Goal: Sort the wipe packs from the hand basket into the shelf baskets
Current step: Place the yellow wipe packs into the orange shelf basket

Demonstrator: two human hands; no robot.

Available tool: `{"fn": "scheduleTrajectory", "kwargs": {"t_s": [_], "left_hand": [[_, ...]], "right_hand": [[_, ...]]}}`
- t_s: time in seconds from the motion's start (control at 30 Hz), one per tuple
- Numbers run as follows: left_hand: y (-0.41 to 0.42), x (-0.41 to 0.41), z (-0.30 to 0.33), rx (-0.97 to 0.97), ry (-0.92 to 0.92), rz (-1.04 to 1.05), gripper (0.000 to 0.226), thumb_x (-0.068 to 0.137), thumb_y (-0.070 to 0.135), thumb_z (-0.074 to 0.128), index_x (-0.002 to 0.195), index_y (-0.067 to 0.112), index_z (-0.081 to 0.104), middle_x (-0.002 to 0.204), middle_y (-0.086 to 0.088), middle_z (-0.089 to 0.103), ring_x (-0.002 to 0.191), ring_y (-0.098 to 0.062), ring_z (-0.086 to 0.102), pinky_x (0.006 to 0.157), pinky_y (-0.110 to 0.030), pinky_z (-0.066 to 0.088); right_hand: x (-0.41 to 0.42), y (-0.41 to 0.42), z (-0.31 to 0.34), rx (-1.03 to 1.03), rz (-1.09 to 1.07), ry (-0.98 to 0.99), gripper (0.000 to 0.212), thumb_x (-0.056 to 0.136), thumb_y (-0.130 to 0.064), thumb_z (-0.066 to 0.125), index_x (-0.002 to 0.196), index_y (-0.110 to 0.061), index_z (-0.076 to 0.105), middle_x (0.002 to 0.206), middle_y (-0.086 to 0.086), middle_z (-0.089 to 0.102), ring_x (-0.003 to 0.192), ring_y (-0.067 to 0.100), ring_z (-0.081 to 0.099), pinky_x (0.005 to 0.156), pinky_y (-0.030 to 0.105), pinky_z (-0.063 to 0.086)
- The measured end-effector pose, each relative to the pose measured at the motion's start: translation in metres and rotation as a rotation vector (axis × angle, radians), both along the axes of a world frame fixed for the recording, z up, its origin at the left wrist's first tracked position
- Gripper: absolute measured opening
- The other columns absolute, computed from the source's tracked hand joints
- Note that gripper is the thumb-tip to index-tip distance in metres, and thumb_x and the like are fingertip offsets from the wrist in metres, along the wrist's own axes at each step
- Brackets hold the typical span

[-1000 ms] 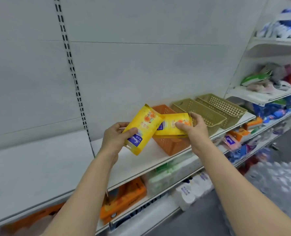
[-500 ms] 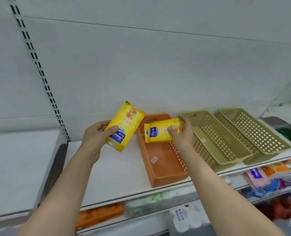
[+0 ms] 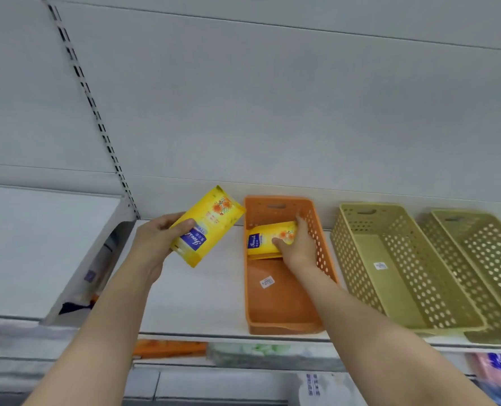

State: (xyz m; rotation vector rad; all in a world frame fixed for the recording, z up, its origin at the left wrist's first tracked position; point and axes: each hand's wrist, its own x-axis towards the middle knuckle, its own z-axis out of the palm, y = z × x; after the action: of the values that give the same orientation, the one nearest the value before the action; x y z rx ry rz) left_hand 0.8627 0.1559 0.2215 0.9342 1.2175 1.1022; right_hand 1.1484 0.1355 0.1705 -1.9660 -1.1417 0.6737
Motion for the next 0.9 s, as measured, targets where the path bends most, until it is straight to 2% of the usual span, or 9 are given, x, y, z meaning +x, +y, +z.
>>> {"fn": "scheduleTrajectory", "kwargs": {"t_s": [0.17,0.27,0.5,0.57,0.63,0.7,0.73,0.8,0.9], "left_hand": [[0.010,-0.001,-0.006,-0.032,-0.008,0.047,0.030,0.077,0.019,0.080,0.105,0.014,0.071,0.097,-0.008,0.076,0.076,-0.018,0.072,0.068,-0.032,0.056],[0.017,-0.001,-0.008,-0.041,-0.010,0.056,0.034,0.075,0.021,0.082,0.106,0.012,0.070,0.097,-0.009,0.075,0.077,-0.019,0.072,0.068,-0.033,0.056],[0.024,0.012,-0.005,-0.055,-0.033,0.000,0.056,0.054,0.037,0.084,0.104,0.016,0.071,0.096,-0.008,0.075,0.076,-0.017,0.073,0.062,-0.031,0.057],[0.026,0.019,-0.003,-0.056,-0.035,0.011,0.059,0.050,0.038,0.086,0.103,0.018,0.070,0.095,-0.007,0.075,0.074,-0.016,0.073,0.058,-0.029,0.056],[0.029,0.027,0.001,-0.058,-0.024,0.002,0.065,0.046,0.040,0.088,0.105,0.018,0.068,0.095,-0.007,0.075,0.073,-0.016,0.073,0.056,-0.027,0.056],[0.029,0.040,0.006,-0.060,0.018,-0.048,0.071,0.044,0.042,0.088,0.107,0.019,0.065,0.098,-0.008,0.074,0.075,-0.017,0.074,0.058,-0.029,0.056],[0.029,0.049,0.009,-0.058,0.037,-0.084,0.072,0.044,0.043,0.088,0.108,0.019,0.064,0.099,-0.008,0.073,0.077,-0.018,0.074,0.059,-0.030,0.056],[0.027,0.069,0.016,-0.049,0.076,-0.151,0.071,0.044,0.044,0.089,0.106,0.021,0.062,0.100,-0.008,0.073,0.078,-0.019,0.074,0.060,-0.031,0.057],[0.022,0.095,0.016,0.003,0.166,-0.141,0.059,0.058,0.037,0.091,0.106,0.023,0.060,0.100,-0.004,0.070,0.082,-0.017,0.073,0.059,-0.027,0.055]], "right_hand": [[-0.005,0.001,-0.011,-0.148,0.169,-0.289,0.061,0.085,-0.033,0.074,0.140,-0.017,0.051,0.157,0.011,0.027,0.143,0.028,0.029,0.118,0.036,0.024],[-0.004,0.004,-0.014,-0.172,0.260,-0.259,0.062,0.082,-0.044,0.075,0.136,-0.019,0.057,0.155,0.011,0.033,0.145,0.028,0.025,0.119,0.037,0.021],[-0.002,0.006,-0.018,-0.154,0.245,-0.258,0.056,0.079,-0.034,0.080,0.130,-0.022,0.061,0.147,0.007,0.046,0.138,0.027,0.036,0.115,0.039,0.028],[-0.004,0.008,-0.012,-0.117,0.209,-0.141,0.057,0.083,-0.035,0.076,0.134,-0.017,0.058,0.143,0.005,0.051,0.135,0.025,0.043,0.113,0.036,0.034],[-0.003,0.009,0.006,0.001,0.085,0.082,0.050,0.090,-0.040,0.067,0.134,-0.016,0.057,0.137,0.001,0.057,0.130,0.021,0.050,0.106,0.034,0.041],[0.000,0.011,0.034,0.115,0.044,0.306,0.040,0.092,-0.049,0.060,0.125,-0.027,0.062,0.127,-0.009,0.062,0.119,0.012,0.057,0.090,0.029,0.049],[0.002,0.010,0.048,0.131,0.102,0.395,0.038,0.087,-0.056,0.062,0.117,-0.032,0.065,0.123,-0.012,0.065,0.113,0.007,0.060,0.084,0.026,0.051],[0.007,0.008,0.068,0.067,0.286,0.422,0.049,0.071,-0.062,0.073,0.110,-0.034,0.069,0.109,-0.012,0.072,0.099,0.006,0.068,0.079,0.027,0.055],[0.018,0.003,0.078,-0.059,0.399,0.329,0.048,0.066,-0.045,0.087,0.107,-0.025,0.071,0.090,-0.005,0.076,0.081,0.012,0.072,0.069,0.026,0.058]]}}
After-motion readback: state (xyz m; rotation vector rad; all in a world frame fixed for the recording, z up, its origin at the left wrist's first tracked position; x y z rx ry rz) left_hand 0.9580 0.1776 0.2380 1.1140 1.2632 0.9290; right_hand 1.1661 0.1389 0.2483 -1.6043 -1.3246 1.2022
